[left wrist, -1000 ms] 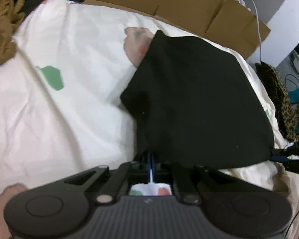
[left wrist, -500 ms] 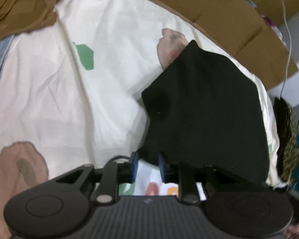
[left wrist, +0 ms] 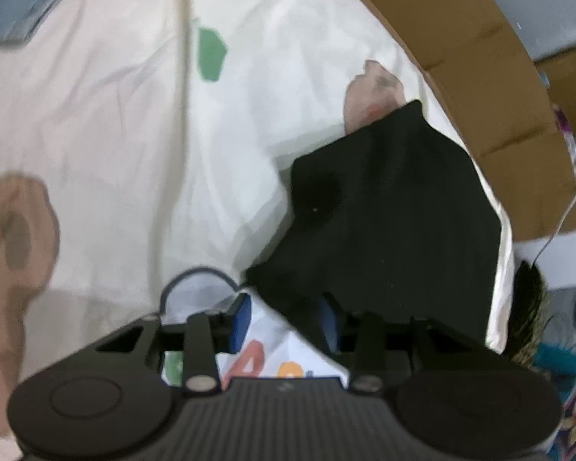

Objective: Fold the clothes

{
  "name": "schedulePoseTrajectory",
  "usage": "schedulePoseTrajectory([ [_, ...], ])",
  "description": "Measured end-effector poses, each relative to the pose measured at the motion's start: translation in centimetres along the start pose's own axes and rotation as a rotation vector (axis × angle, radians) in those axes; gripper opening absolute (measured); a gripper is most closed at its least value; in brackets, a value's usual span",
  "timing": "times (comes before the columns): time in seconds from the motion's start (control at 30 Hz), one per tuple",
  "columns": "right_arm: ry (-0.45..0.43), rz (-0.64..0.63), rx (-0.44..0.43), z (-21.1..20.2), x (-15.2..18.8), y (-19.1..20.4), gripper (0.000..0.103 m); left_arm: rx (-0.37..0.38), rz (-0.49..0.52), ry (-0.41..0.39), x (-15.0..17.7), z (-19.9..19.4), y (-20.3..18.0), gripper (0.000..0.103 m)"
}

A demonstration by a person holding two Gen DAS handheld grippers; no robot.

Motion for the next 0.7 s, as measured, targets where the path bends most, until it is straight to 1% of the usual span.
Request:
schedulePoseTrajectory([
  [0.03, 0.006, -0.014, -0.008, -0.1, -0.1, 0.3, 0.008, 0.013, -0.022, -0.001, 0.2, 0.1, 0.3, 0.041],
  [0.13, 0.020, -0.038, -0.017, -0.1, -0.4, 0.6, 0.008, 0.087, -0.099, -0.024, 1.1, 0.2, 1.3, 0.041],
  [0.2, 0.024, -0.043, -0.010, 0.1, -0.6, 0.5, 0.008, 0.118, -0.146, -0.032, 1.7, 0.7, 2.0, 0.041],
  [0.27, 0.028, -0.048, -0.001, 0.2, -0.7, 0.2, 0.008, 0.150, -0.174, -0.044, 1.9, 1.1, 2.5, 0.041],
  [0.33, 0.031, -0.045, 0.010, 0.4, -0.8, -0.1, 0.012, 0.172, -0.192, -0.056, 2.0, 1.4, 2.9, 0.040],
  [0.37, 0.030, -0.042, 0.017, 0.5, -0.8, -0.2, 0.012, 0.179, -0.196, -0.065, 2.0, 1.5, 3.0, 0.039],
  [0.4, 0.027, -0.038, 0.025, 0.6, -0.8, -0.4, 0.015, 0.183, -0.204, -0.071, 2.1, 1.6, 3.1, 0.039],
  [0.43, 0.024, -0.034, 0.032, 0.6, -0.7, -0.6, 0.020, 0.185, -0.215, -0.076, 2.1, 1.7, 3.0, 0.039],
  [0.47, 0.020, -0.027, 0.038, 0.7, -0.6, -0.8, 0.022, 0.185, -0.214, -0.076, 1.9, 1.8, 2.9, 0.039],
  [0.53, 0.013, -0.016, 0.036, 1.0, -0.2, -1.1, 0.022, 0.186, -0.196, -0.076, 1.6, 2.1, 2.5, 0.039],
  [0.6, 0.014, -0.026, 0.035, 1.2, 0.1, -1.1, 0.022, 0.199, -0.202, -0.085, 1.5, 2.3, 2.5, 0.039],
  [0.63, 0.009, -0.031, 0.036, 1.2, 0.2, -1.0, 0.028, 0.206, -0.214, -0.086, 1.5, 2.3, 2.5, 0.039],
  [0.7, -0.010, -0.035, 0.036, 1.2, 0.5, -1.1, 0.030, 0.218, -0.232, -0.082, 1.4, 2.3, 2.7, 0.039],
])
Point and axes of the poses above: each gripper's, at about its wrist camera, not at the fingertips, and z roughly the way its jaws point, y to its left, x to its underside, the point moved 1 cm from there along z, roughly the way its jaws point, and after that the axes turned 4 degrees about x, right-handed, at the moved point
